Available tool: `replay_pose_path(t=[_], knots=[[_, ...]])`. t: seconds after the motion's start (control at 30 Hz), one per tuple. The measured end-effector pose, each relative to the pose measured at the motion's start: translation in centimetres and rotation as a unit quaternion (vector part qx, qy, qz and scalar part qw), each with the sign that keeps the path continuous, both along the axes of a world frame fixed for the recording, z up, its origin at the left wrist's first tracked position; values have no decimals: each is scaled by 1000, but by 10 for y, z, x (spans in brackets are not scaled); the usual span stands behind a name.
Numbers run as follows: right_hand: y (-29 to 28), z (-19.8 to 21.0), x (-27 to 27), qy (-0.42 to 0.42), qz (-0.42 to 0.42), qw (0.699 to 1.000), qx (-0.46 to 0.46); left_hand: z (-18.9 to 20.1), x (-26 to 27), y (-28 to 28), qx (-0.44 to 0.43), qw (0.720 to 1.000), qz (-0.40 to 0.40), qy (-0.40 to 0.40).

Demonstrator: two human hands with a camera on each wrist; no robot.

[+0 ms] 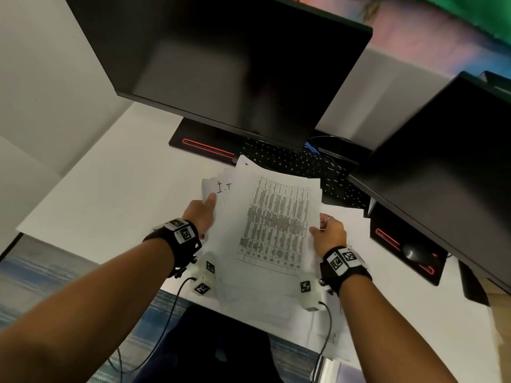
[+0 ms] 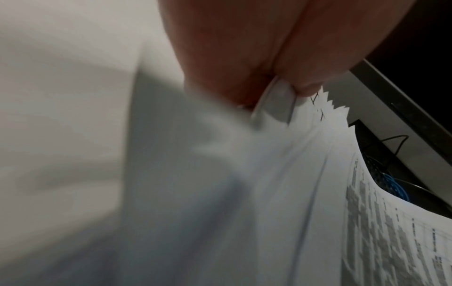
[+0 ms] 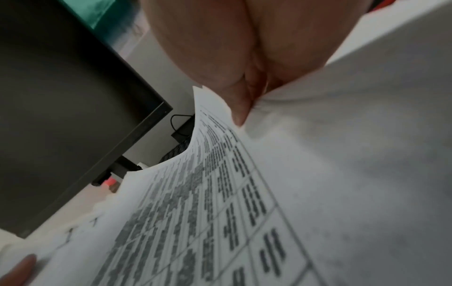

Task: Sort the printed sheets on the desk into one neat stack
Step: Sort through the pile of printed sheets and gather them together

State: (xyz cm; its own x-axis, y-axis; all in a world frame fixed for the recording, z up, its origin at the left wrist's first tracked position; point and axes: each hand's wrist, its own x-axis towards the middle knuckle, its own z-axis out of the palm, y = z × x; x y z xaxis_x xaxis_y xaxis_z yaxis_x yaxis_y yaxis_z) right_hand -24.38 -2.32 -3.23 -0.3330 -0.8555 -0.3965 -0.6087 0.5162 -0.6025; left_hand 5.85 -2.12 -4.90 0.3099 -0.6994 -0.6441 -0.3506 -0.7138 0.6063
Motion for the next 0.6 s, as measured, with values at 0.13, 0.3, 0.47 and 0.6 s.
replay_pose_path(t=[0.13, 0.3, 0.47, 0.6], knots=[[-10, 14, -5, -22, 64, 998, 15, 5, -5, -1, 1, 1000, -7, 15], [-23, 8, 4, -54, 103, 993, 23, 3, -14, -7, -49, 997, -13, 56], [-12, 0, 28, -1, 91, 994, 53, -7, -16, -7, -57, 988, 92, 107], [15, -12, 46, 23, 62, 994, 92, -29, -18, 4, -28, 977, 124, 173]])
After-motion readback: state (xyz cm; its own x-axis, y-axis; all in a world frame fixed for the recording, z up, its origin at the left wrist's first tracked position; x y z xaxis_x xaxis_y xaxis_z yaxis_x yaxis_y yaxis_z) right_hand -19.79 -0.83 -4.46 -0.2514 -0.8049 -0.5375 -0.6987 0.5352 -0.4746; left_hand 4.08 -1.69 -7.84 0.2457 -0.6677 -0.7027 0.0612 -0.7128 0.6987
